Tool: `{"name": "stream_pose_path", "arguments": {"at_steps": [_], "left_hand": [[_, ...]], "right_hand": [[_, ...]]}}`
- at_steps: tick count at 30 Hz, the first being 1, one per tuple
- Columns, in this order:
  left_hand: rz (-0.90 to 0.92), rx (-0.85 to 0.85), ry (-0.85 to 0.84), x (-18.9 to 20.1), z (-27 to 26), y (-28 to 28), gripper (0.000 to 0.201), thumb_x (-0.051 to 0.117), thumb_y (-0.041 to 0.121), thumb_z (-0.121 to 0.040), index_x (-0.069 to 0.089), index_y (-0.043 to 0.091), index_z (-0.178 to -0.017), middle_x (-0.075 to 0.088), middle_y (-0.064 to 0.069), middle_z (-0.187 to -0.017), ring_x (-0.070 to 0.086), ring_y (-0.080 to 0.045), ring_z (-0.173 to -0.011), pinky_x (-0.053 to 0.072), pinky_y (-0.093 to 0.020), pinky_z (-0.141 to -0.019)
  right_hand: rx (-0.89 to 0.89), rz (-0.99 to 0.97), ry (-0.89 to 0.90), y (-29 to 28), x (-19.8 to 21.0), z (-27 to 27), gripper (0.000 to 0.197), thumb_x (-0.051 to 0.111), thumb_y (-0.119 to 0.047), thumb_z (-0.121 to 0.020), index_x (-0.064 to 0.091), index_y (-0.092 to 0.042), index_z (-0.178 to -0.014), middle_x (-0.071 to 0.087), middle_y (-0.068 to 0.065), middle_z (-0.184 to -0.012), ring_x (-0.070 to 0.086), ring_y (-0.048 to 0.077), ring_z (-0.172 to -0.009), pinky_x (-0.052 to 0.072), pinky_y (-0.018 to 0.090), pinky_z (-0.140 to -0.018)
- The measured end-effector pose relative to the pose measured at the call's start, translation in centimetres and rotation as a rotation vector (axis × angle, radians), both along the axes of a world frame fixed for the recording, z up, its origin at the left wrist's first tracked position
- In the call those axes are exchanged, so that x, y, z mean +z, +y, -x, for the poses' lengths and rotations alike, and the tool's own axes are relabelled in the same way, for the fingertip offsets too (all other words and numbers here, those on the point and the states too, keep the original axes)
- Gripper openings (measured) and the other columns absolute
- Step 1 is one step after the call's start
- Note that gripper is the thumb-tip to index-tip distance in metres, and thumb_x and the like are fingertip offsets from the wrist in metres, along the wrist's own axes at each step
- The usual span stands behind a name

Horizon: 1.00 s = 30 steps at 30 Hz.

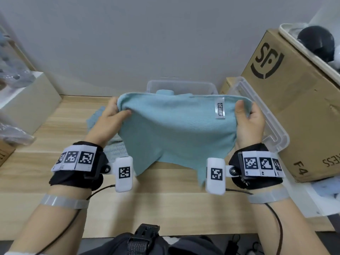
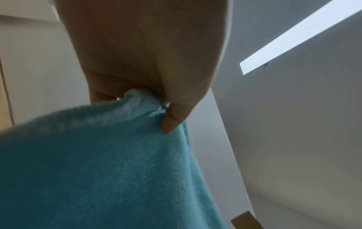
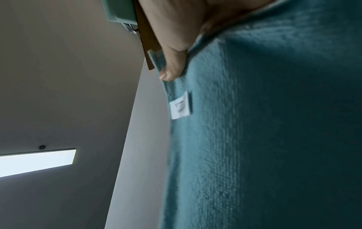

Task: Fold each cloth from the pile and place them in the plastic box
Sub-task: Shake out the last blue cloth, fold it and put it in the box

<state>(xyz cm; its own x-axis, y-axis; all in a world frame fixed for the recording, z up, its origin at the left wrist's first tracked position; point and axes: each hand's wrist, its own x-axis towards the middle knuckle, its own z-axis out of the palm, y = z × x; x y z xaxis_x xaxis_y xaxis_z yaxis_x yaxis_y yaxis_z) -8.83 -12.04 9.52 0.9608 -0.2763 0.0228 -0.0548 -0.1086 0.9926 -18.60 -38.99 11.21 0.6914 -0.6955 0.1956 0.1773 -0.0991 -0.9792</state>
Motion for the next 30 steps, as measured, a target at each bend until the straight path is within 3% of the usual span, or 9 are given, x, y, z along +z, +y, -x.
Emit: {"name": "stream_pose_path", "arguments": {"at_steps": [2, 6, 11, 16, 19, 22, 24, 26, 30], "left_hand": [[0.052, 0.029, -0.07, 0.7, 0.1, 0.4, 0.024, 0.047, 0.001, -0.091, 0.049, 0.025, -0.09, 0.055, 0.006, -0.085, 0.055, 0.007, -0.069, 0.045, -0.009, -0.064], [0.127, 0.107, -0.218, 2.8, 0.9, 1.7, 0.023, 0.057, 0.003, -0.078, 0.051, 0.025, -0.073, 0.055, 0.015, -0.065, 0.048, 0.0, -0.06, 0.039, -0.013, -0.055], [0.216, 0.022, -0.311, 5.7, 2.9, 1.6, 0.026, 0.044, 0.0, -0.069, 0.048, 0.025, -0.067, 0.053, 0.019, -0.056, 0.044, 0.002, -0.057, 0.035, -0.011, -0.054], [0.147, -0.022, -0.235, 5.5, 1.8, 1.3, 0.018, 0.048, 0.005, -0.07, 0.053, 0.022, -0.072, 0.055, 0.016, -0.058, 0.047, 0.0, -0.056, 0.038, -0.012, -0.053], [-0.021, 0.075, -0.163, 2.9, -0.2, 0.6, 0.011, 0.062, 0.01, -0.075, 0.057, 0.019, -0.08, 0.057, 0.008, -0.066, 0.048, 0.001, -0.057, 0.039, -0.012, -0.054], [-0.17, 0.187, -0.145, -0.7, -2.5, -0.2, 0.025, 0.07, 0.01, -0.075, 0.049, 0.019, -0.065, 0.049, 0.006, -0.059, 0.043, 0.0, -0.052, 0.034, -0.015, -0.05], [-0.223, 0.216, -0.136, -2.7, -3.8, -0.7, 0.029, 0.072, 0.01, -0.074, 0.046, 0.017, -0.064, 0.045, 0.001, -0.061, 0.041, -0.003, -0.053, 0.033, -0.017, -0.05], [-0.275, 0.238, -0.147, -4.2, -4.8, -1.1, 0.023, 0.07, 0.005, -0.075, 0.051, 0.017, -0.068, 0.048, 0.004, -0.062, 0.043, 0.007, -0.047, 0.033, -0.008, -0.048], [-0.335, 0.272, -0.169, -6.6, -5.6, -1.2, 0.014, 0.068, 0.003, -0.076, 0.06, 0.014, -0.082, 0.055, 0.011, -0.067, 0.048, 0.015, -0.051, 0.036, -0.003, -0.051]], "right_hand": [[0.033, -0.022, -0.031, -0.1, 0.0, 0.4, 0.034, 0.059, -0.055, -0.064, 0.057, -0.026, -0.08, 0.067, -0.014, -0.072, 0.062, 0.003, -0.075, 0.051, 0.021, -0.073], [0.092, -0.073, -0.12, 0.6, 1.0, 1.0, 0.021, 0.058, -0.041, -0.07, 0.056, -0.024, -0.081, 0.069, -0.017, -0.07, 0.065, 0.001, -0.073, 0.053, 0.022, -0.069], [0.173, -0.071, -0.163, 1.8, 3.7, 1.8, 0.019, 0.06, -0.037, -0.07, 0.056, -0.021, -0.08, 0.066, -0.012, -0.072, 0.061, 0.002, -0.069, 0.051, 0.021, -0.068], [0.227, -0.12, -0.156, 0.1, 4.8, 0.8, 0.015, 0.058, -0.024, -0.087, 0.056, -0.011, -0.094, 0.062, 0.016, -0.103, 0.06, 0.025, -0.09, 0.052, 0.036, -0.08], [0.176, -0.104, -0.022, -2.0, 2.5, -1.0, 0.02, 0.064, -0.035, -0.076, 0.063, -0.018, -0.088, 0.068, 0.006, -0.095, 0.063, 0.027, -0.091, 0.051, 0.047, -0.087], [0.11, -0.062, 0.11, -4.0, -1.5, -3.0, 0.007, 0.064, -0.027, -0.082, 0.063, -0.025, -0.076, 0.068, -0.001, -0.082, 0.063, 0.025, -0.083, 0.051, 0.054, -0.087], [0.079, -0.003, 0.211, -4.9, -3.9, -4.1, 0.019, 0.058, -0.012, -0.088, 0.059, -0.027, -0.075, 0.064, -0.004, -0.079, 0.061, 0.02, -0.079, 0.05, 0.049, -0.088], [0.04, 0.103, 0.28, -5.7, -5.8, -4.5, 0.029, 0.054, -0.004, -0.087, 0.057, -0.03, -0.076, 0.061, -0.008, -0.078, 0.059, 0.014, -0.077, 0.049, 0.04, -0.086], [-0.021, 0.172, 0.367, -7.0, -9.4, -4.4, 0.023, 0.056, 0.001, -0.084, 0.061, -0.022, -0.085, 0.058, -0.02, -0.068, 0.052, -0.014, -0.058, 0.042, 0.015, -0.069]]}}
